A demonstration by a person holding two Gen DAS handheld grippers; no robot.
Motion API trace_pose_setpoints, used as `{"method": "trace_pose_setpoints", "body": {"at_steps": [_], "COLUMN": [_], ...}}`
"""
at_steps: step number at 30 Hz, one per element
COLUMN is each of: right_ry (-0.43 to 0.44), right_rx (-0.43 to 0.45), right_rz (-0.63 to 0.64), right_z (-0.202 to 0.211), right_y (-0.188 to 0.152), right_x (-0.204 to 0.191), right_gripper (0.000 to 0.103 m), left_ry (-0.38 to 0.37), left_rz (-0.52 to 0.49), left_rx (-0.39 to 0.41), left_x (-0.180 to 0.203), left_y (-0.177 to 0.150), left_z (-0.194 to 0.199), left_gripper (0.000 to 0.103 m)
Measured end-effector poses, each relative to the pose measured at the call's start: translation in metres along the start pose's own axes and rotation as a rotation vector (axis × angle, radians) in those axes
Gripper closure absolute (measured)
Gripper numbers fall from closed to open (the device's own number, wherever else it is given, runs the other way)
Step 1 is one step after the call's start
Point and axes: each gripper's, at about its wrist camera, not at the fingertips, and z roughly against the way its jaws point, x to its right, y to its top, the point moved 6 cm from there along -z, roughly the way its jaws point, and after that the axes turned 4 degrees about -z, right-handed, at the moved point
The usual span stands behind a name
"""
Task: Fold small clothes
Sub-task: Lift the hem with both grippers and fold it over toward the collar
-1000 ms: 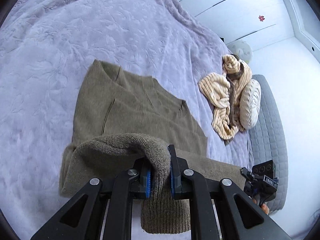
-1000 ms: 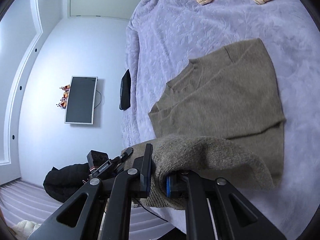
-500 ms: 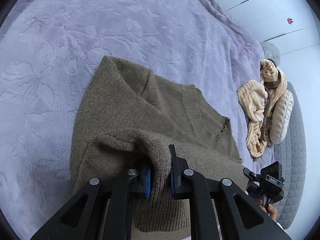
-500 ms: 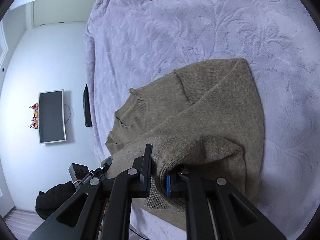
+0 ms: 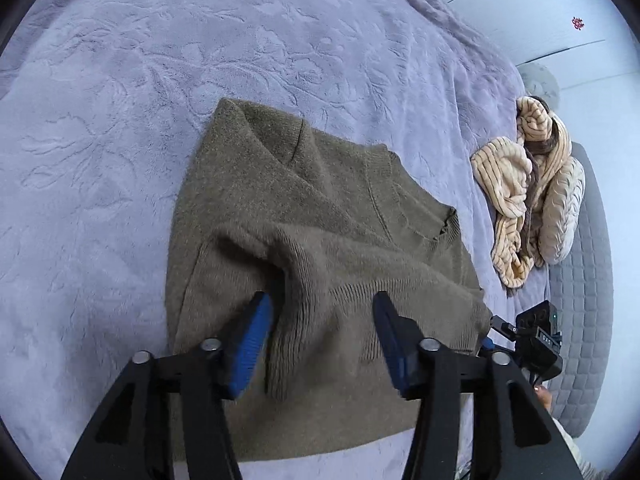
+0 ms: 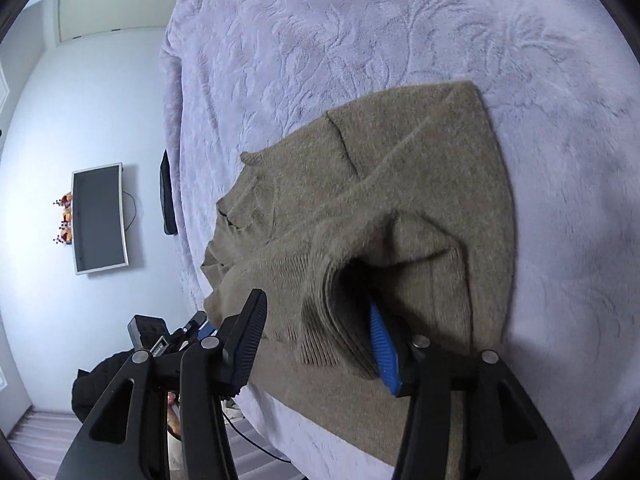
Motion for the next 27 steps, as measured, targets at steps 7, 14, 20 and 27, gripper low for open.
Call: {"method": "trace_pose_setpoints", "body": {"at_steps": [7, 14, 20, 27], "right_ry": [0.001, 0.082, 0.095, -0.038], "right_rx": [-0.012, 0.028, 0.117, 0.17], "right_rz": [0.009, 0.033, 0.012, 0.009], "right_z": [-0.007, -0.002, 0.003, 0.005], "right_y": [-0.016, -0.002, 0.048, 0.074], "right_x": [0.009, -0.02, -0.038, -0.041], "right_gripper": [0.054, 0.089, 0.089, 0.051], "left_ry": [0.013, -0.121, -0.083, 0.011], "left_rz": [-0.013, 0.012, 0.071, 0.057], "left_rx": [-0.108, -0.008, 0.126, 0.205], "left_x": [0.002, 0.026, 0.028, 0.02], "left_y": [-0.027, -0.001, 0.056, 0.092], "left_z": [-0.031, -0.021, -0.023, 0.004], "left_gripper": [0.047, 0.049, 0.049, 0.049]}}
